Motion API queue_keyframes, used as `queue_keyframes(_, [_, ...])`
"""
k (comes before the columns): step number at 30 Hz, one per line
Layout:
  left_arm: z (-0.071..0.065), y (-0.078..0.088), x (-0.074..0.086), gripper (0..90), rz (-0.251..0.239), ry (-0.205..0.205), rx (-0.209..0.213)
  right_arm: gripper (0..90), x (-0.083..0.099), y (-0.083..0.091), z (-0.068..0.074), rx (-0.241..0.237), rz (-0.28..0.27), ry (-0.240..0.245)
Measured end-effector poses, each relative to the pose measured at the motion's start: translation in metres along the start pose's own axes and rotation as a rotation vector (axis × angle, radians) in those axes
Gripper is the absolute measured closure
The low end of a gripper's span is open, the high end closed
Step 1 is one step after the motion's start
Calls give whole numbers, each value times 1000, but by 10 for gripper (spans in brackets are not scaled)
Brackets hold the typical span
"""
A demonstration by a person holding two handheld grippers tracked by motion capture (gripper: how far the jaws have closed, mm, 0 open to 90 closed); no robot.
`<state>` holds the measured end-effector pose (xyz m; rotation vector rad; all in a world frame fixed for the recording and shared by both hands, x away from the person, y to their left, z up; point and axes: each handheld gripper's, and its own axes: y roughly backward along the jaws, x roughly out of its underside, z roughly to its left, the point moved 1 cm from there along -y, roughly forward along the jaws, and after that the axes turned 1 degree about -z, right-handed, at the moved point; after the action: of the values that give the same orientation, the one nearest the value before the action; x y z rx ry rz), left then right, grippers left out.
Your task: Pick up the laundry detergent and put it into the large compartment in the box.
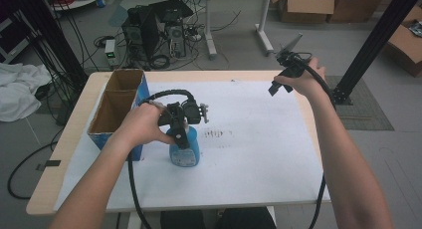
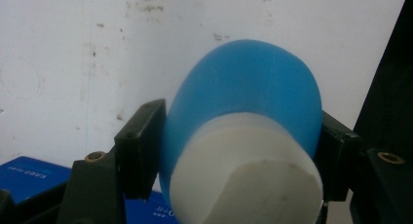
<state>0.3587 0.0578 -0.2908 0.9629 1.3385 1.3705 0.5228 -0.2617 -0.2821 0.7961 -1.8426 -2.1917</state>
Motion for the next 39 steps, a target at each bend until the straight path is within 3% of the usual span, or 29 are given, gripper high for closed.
queue_keyframes(5, [-1, 1, 0, 343, 9, 6, -4, 242, 0, 0, 0, -1, -2, -1])
queue_keyframes(12, [0, 3, 0, 352, 30, 48, -10, 244, 1, 2, 1, -1, -7, -1])
queue_keyframes(19, [2, 25, -2, 356, 13, 133, -13, 243, 1, 3, -1, 0, -12, 3])
queue_keyframes(20, [3, 33, -4, 356, 15, 169, -14, 243, 2, 3, -1, -1, -12, 1])
queue_keyframes(21, [3, 33, -4, 357, 15, 169, -14, 243, 2, 3, -1, -1, -12, 1])
queue_keyframes(22, [4, 42, -6, 358, 15, 208, -9, 243, 1, 4, 0, -4, -15, -6])
queue_keyframes(24, [5, 46, -6, 359, 11, 227, -6, 243, 1, 5, 0, -3, -16, -1])
queue_keyframes(25, [8, 54, -7, 359, 16, 272, 2, 243, 1, 5, 1, -5, -19, -3])
queue_keyframes(28, [14, 66, -5, 360, 12, 339, 15, 243, 2, 6, 1, -7, -22, 2])
queue_keyframes(30, [20, 77, -2, 360, 14, 426, 30, 244, 2, 7, 1, -9, -24, -1])
queue_keyframes(31, [20, 77, -2, 361, 14, 426, 30, 244, 3, 7, 1, -10, -25, -1])
queue_keyframes(32, [25, 87, 2, 361, 6, 493, 38, 244, 3, 7, 1, -8, -25, 0])
queue_keyframes(33, [27, 91, 4, 361, 0, 516, 40, 244, 3, 8, 1, -9, -26, -3])
queue_keyframes(34, [32, 97, 8, 361, -5, 567, 51, 244, 3, 8, 1, -11, -28, -3])
queue_keyframes(35, [35, 101, 11, 362, -11, 595, 55, 244, 3, 8, 1, -14, -30, -4])
queue_keyframes(36, [35, 101, 11, 362, -11, 595, 55, 244, 3, 9, 1, -13, -31, -4])
queue_keyframes(38, [43, 115, 20, 363, -26, 690, 65, 245, 3, 10, 1, -13, -34, 0])
queue_keyframes(39, [45, 120, 24, 363, -35, 719, 62, 245, 3, 10, 1, -13, -34, 0])
